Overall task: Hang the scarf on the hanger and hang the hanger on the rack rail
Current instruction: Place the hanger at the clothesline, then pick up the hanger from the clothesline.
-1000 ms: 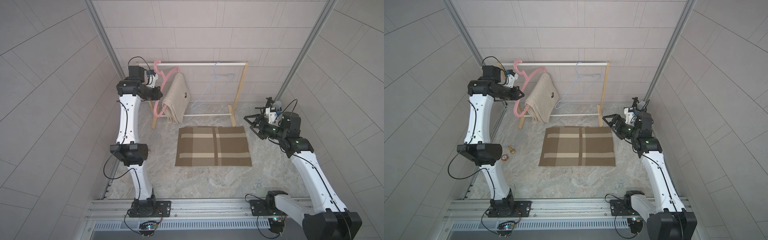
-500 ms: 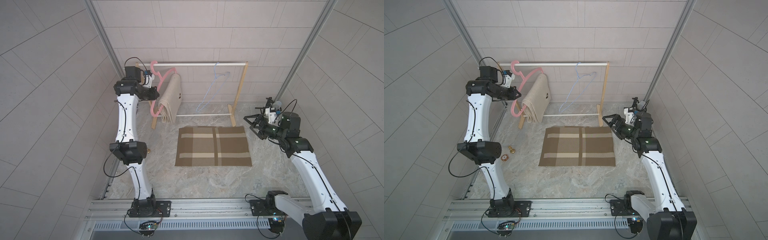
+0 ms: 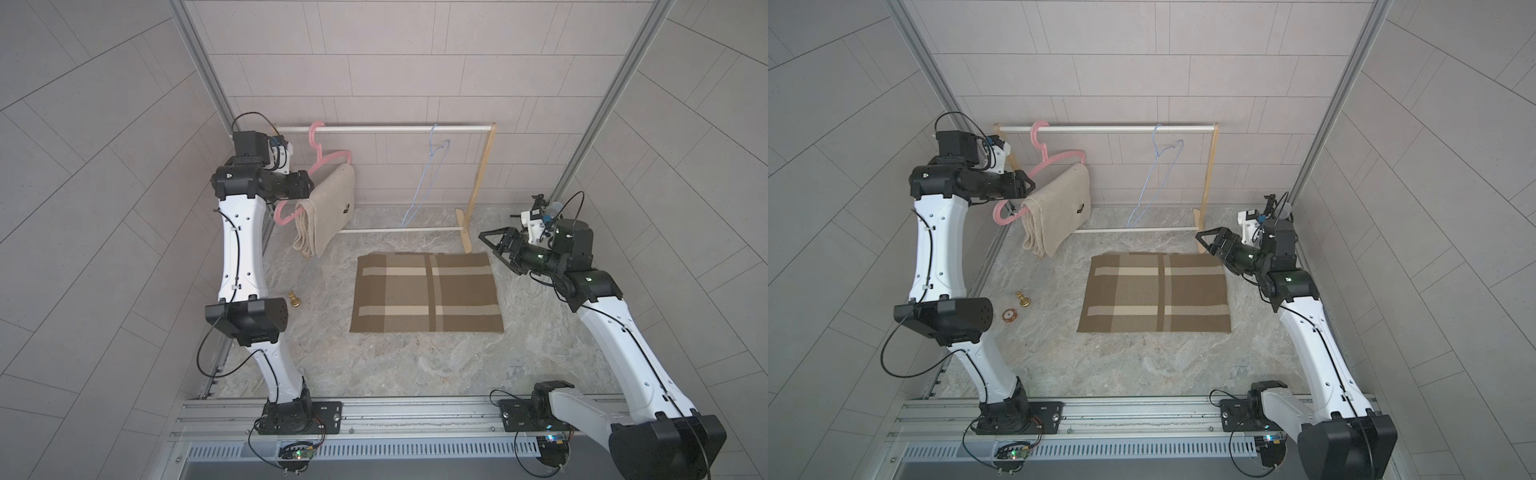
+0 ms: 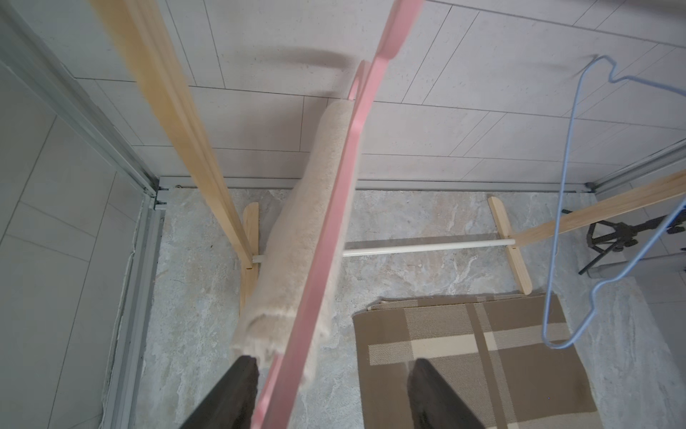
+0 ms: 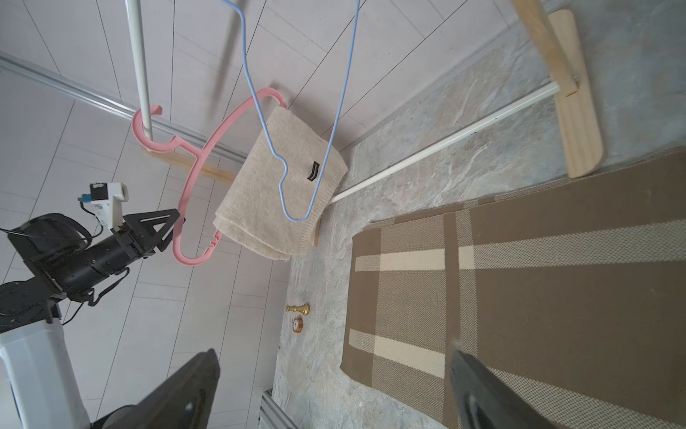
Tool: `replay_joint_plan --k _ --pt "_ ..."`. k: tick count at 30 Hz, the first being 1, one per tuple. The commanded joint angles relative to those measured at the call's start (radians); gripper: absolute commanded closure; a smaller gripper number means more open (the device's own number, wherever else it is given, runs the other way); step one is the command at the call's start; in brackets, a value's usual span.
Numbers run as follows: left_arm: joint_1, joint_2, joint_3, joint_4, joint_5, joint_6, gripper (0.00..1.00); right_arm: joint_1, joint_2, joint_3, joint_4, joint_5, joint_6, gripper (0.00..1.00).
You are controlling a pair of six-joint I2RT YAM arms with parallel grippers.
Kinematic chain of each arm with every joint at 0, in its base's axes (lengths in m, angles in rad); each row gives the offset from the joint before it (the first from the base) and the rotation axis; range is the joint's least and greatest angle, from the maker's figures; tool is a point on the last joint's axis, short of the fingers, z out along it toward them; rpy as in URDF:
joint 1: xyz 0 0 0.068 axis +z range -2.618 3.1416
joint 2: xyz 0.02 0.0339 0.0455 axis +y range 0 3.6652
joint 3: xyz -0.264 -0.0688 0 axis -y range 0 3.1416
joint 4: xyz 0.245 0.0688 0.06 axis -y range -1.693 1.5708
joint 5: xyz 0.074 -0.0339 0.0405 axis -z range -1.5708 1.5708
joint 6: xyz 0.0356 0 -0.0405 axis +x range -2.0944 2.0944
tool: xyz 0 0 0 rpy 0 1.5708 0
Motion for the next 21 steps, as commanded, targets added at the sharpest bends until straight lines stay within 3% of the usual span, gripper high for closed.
replay_joint_plan --k 1,4,7,11,17,21 --pt "0.005 -0.117 -0.078 0.033 -0.103 -0.044 0.28 0.059 0.028 0.043 0.037 0.074 -0.031 0.00" --pt "0.006 -0.213 -0.178 0.057 -0.175 -0.062 0.24 0.121 0.066 0.079 0.082 0.123 -0.031 0.01" --pt "0.006 -0.313 -0.279 0.098 -0.143 -0.070 0.24 0.175 0.130 0.122 0.140 0.162 -0.028 0.02" --pt "0.003 -0.459 -0.445 0.170 0.092 -0.122 0.25 0.236 0.254 0.195 0.262 0.215 -0.012 0.05" --pt "-0.016 -0.630 -0.774 0.320 0.445 -0.255 0.26 0.257 0.436 0.319 0.399 0.175 0.061 0.10" --pt "-0.057 -0.687 -0.906 0.361 0.523 -0.311 0.25 0.264 0.569 0.411 0.435 0.166 0.061 0.14"
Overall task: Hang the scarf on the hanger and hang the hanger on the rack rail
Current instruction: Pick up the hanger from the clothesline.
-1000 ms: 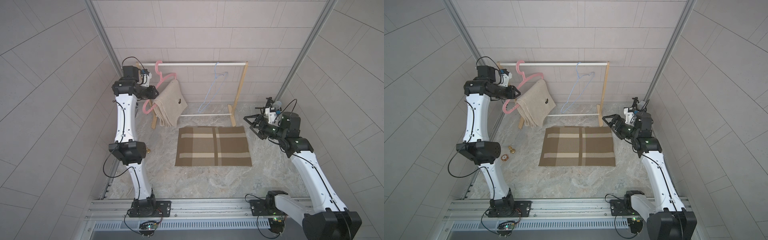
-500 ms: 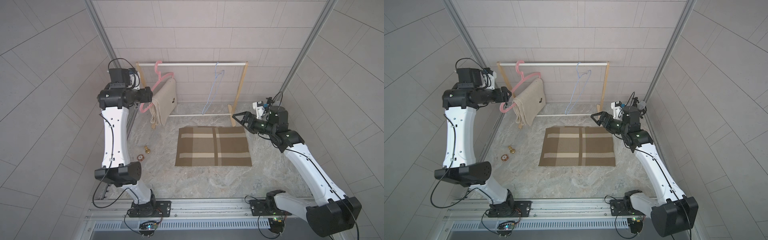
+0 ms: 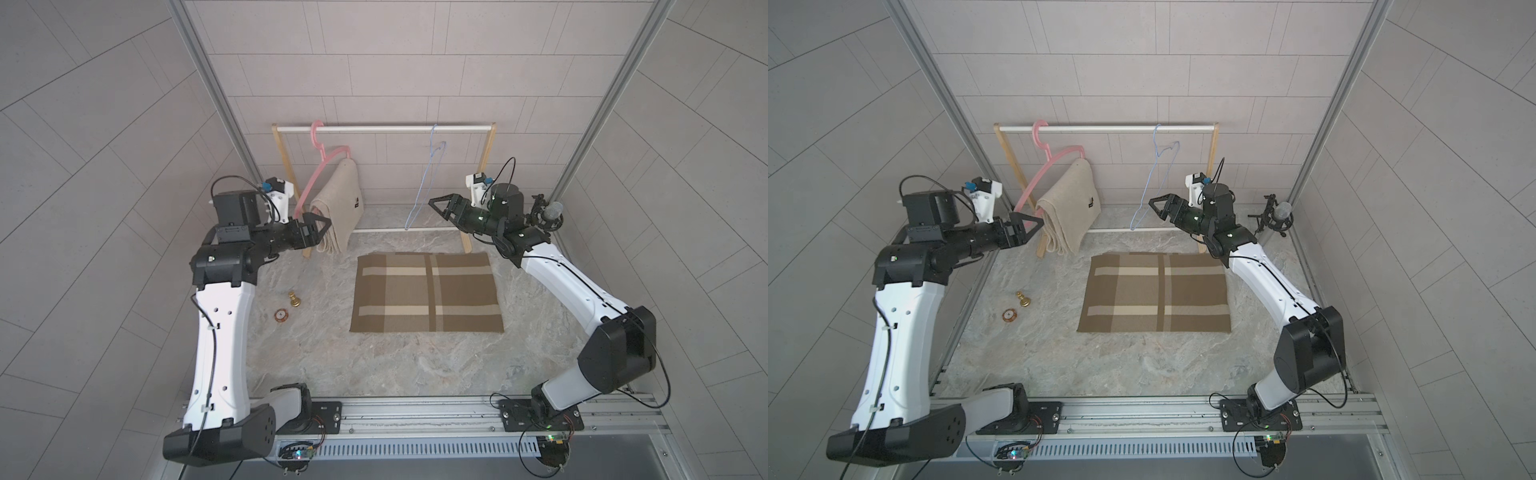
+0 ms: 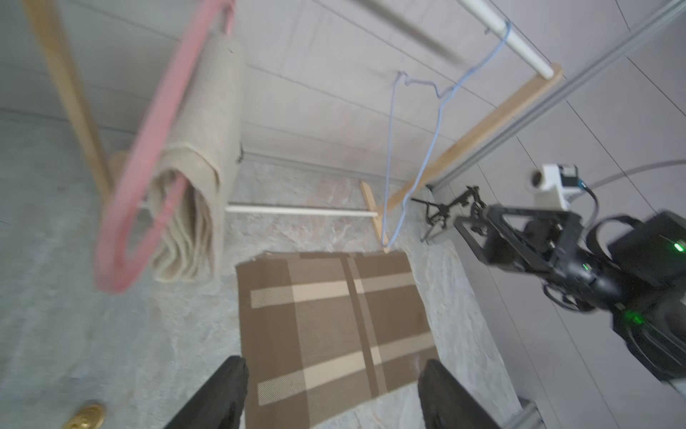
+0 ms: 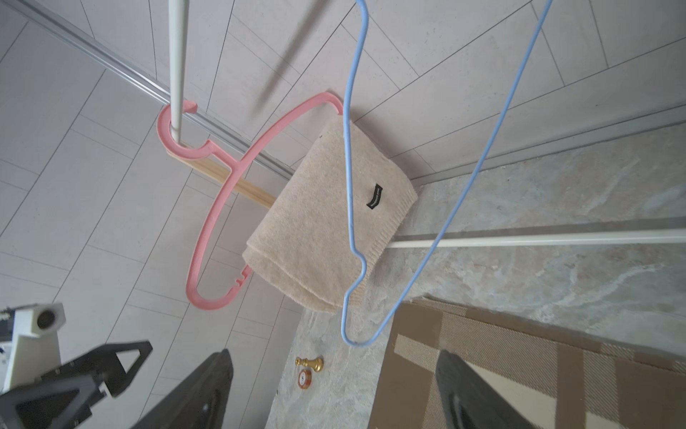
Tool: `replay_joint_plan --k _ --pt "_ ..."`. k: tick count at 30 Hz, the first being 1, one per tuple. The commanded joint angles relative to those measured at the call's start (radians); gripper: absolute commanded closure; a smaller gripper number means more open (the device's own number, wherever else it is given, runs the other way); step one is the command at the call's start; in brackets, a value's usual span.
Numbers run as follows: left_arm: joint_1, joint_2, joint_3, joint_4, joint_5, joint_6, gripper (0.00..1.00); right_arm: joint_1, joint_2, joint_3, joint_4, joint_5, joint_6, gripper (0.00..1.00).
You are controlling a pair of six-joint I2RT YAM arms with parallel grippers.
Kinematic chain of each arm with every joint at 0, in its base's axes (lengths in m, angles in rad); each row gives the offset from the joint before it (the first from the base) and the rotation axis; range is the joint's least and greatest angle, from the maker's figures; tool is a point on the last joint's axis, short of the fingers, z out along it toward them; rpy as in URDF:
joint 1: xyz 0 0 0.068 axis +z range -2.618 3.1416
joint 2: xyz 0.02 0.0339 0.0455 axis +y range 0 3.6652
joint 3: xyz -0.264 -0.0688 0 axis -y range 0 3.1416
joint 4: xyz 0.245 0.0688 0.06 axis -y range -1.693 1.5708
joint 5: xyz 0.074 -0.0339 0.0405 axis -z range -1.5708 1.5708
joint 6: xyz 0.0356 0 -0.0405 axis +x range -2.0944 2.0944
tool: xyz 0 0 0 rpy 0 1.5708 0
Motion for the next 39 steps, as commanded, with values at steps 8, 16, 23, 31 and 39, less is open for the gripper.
replay_joint_plan --k 8,16,23,31,39 --pt "-0.108 -0.045 -0.190 0.104 0.148 -0.104 0.25 0.020 0.306 0.311 0.089 -0.090 0.045 0.27" --pt "-0.128 -0.044 -0.193 0.103 0.125 -0.112 0.27 0.026 0.423 0.458 0.074 -0.146 0.060 0.72" --pt "-0.141 -0.041 -0.191 0.103 0.126 -0.113 0.27 0.029 0.401 0.484 0.020 -0.139 -0.048 1.00" --pt "-0.145 -0.042 -0.153 0.104 0.114 -0.136 0.27 0.083 0.306 0.443 -0.123 -0.083 -0.266 1.00" --pt "-0.188 -0.013 -0.039 0.103 0.047 -0.170 0.27 0.185 0.127 0.122 -0.130 0.054 -0.332 1.00"
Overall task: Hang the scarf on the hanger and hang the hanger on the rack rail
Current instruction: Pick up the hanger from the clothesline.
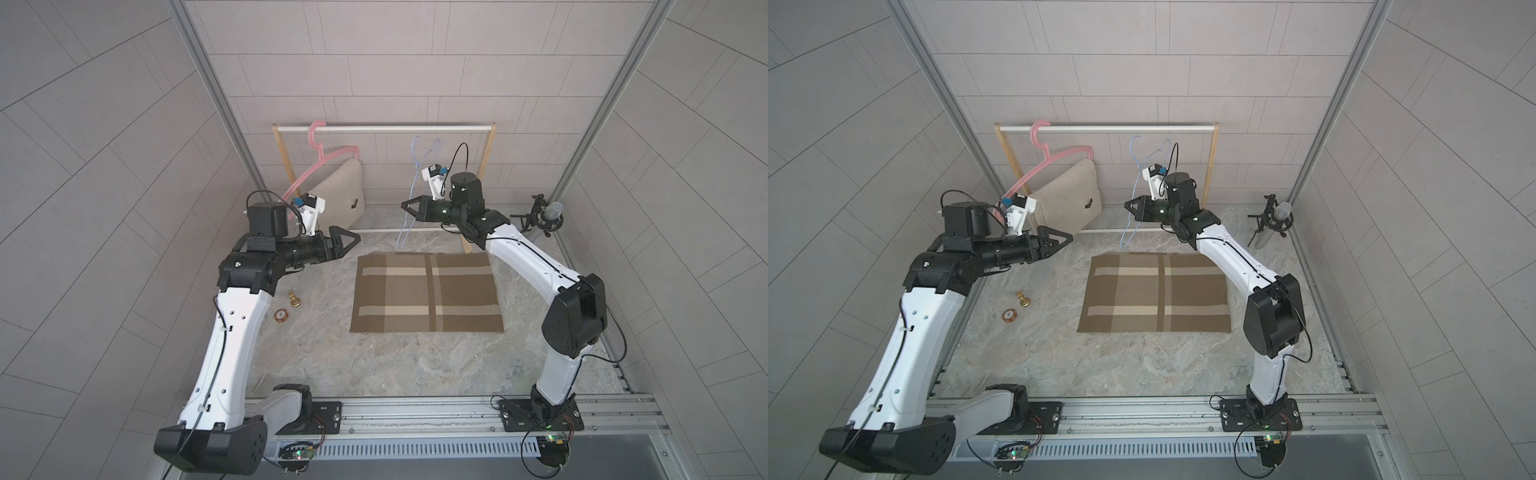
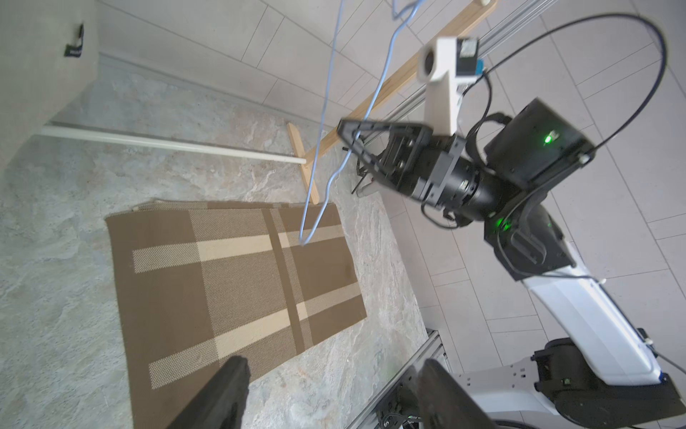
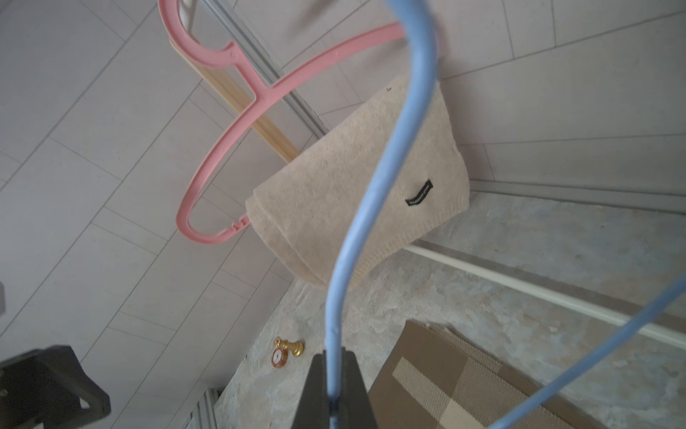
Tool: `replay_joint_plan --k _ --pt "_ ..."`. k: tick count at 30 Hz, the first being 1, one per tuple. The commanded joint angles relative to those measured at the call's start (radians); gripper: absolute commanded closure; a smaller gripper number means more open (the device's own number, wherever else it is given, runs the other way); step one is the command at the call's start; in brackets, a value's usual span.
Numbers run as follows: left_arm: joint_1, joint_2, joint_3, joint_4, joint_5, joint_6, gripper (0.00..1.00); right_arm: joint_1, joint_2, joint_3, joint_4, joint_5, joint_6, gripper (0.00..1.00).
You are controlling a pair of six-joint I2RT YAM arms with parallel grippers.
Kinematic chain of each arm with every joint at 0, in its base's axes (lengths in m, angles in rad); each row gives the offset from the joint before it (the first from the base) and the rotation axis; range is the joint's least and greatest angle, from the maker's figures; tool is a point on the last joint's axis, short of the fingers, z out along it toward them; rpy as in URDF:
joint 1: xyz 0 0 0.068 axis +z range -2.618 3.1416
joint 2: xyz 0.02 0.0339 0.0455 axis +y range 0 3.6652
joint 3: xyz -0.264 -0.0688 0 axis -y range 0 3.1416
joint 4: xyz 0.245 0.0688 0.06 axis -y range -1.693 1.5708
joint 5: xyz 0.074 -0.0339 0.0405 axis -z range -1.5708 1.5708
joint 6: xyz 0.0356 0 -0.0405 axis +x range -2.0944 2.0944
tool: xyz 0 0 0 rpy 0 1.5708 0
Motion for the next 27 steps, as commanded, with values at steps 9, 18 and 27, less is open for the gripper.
replay_joint_plan --k 9,18,27 --pt "-0.234 0.168 0.226 0.009 -0.192 -0.014 0.28 0.160 -0.296 -0.433 -0.130 0.264 -0.122 1.00" --pt "-0.396 0.345 0.336 0.009 -0.351 -0.009 0.36 0.268 -0.471 -0.582 -0.208 0.383 -0.093 1.00" --pt "-0.421 0.398 0.348 0.009 -0.342 -0.019 0.77 0.293 -0.501 -0.591 -0.224 0.409 -0.081 0.94"
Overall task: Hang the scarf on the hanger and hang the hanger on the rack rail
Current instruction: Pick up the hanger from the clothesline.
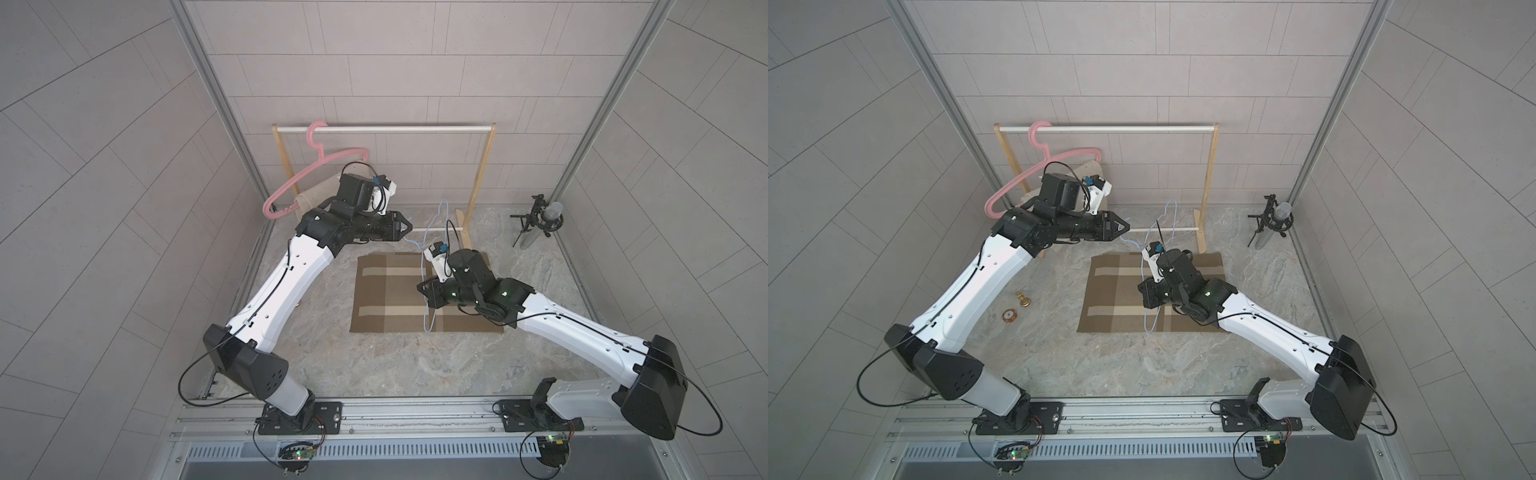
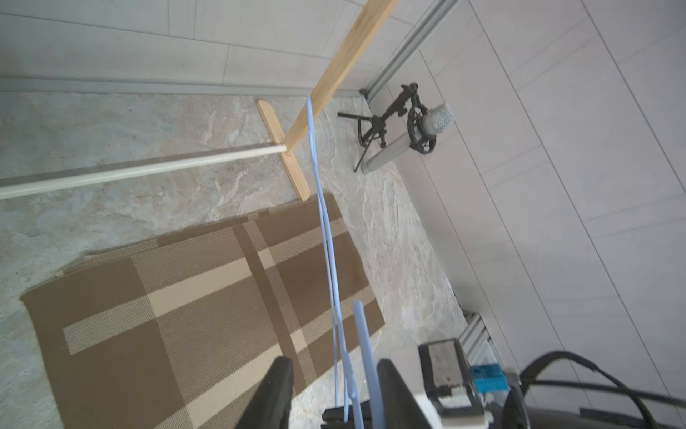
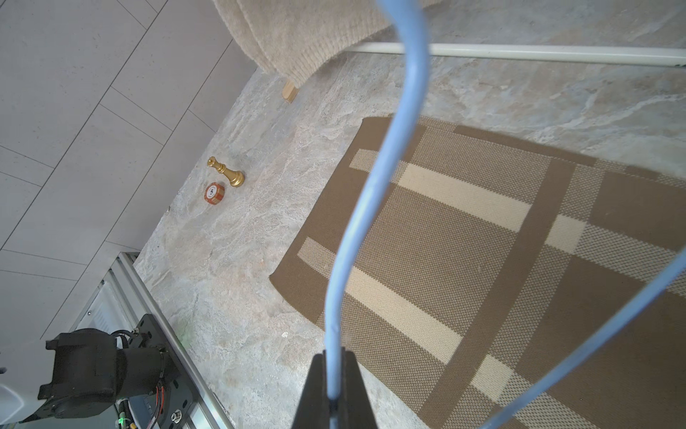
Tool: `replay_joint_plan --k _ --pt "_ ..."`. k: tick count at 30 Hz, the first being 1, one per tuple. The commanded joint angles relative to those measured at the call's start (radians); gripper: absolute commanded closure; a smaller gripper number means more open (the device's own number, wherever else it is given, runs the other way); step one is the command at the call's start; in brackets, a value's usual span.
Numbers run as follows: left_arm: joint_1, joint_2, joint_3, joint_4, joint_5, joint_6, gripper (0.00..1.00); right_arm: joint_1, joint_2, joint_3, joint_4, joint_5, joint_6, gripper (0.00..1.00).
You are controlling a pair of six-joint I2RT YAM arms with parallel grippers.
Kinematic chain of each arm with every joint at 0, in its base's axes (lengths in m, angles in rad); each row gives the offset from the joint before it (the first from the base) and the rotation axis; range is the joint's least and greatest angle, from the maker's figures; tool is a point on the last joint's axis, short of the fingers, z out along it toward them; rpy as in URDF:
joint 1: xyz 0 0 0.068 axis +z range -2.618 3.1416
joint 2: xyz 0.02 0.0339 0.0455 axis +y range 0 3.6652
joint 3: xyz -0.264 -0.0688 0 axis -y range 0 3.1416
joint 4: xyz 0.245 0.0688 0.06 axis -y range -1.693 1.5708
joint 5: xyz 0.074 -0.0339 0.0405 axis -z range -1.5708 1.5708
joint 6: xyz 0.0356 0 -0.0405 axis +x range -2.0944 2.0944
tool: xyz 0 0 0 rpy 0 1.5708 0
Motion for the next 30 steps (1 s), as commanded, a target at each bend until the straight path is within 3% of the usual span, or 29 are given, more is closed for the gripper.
replay_joint_plan --k 1,2,3,9,14,18,22,25,30 --pt "-0.004 -0.015 0.013 -0.004 -0.011 0.012 0.86 0.001 -0.012 0.017 -0.017 0.030 -0.003 0.90" --pt "-0.003 -0.025 0.005 -0.005 -0.022 0.013 0.98 -0.005 -0.014 0.018 -0.022 0.021 -0.004 0.84" --pt "-0.003 -0.036 -0.006 -0.004 -0.035 0.013 1.00 -0.015 -0.016 0.021 -0.030 0.004 -0.009 0.76" --pt "0.009 -0.103 -0.112 -0.009 -0.117 0.018 1.00 -0.156 -0.095 0.002 -0.113 -0.194 -0.063 0.38" --pt "0.071 -0.157 -0.214 -0.012 -0.093 -0.004 1.00 -0.380 -0.233 -0.066 -0.163 -0.365 -0.082 0.15" --pt "0.144 -0.205 -0.319 -0.005 -0.037 -0.027 1.00 -0.619 -0.277 -0.119 -0.197 -0.462 -0.054 0.08" --pt "0.196 -0.241 -0.410 0.007 -0.007 -0.050 1.00 -0.828 -0.217 -0.167 -0.203 -0.487 0.013 0.09" --pt "0.201 -0.247 -0.455 0.028 -0.006 -0.070 1.00 -0.896 -0.141 -0.206 -0.156 -0.456 0.052 0.13" --pt "0.202 -0.223 -0.493 0.092 0.021 -0.102 1.00 -0.906 0.028 -0.211 -0.086 -0.442 0.038 0.20"
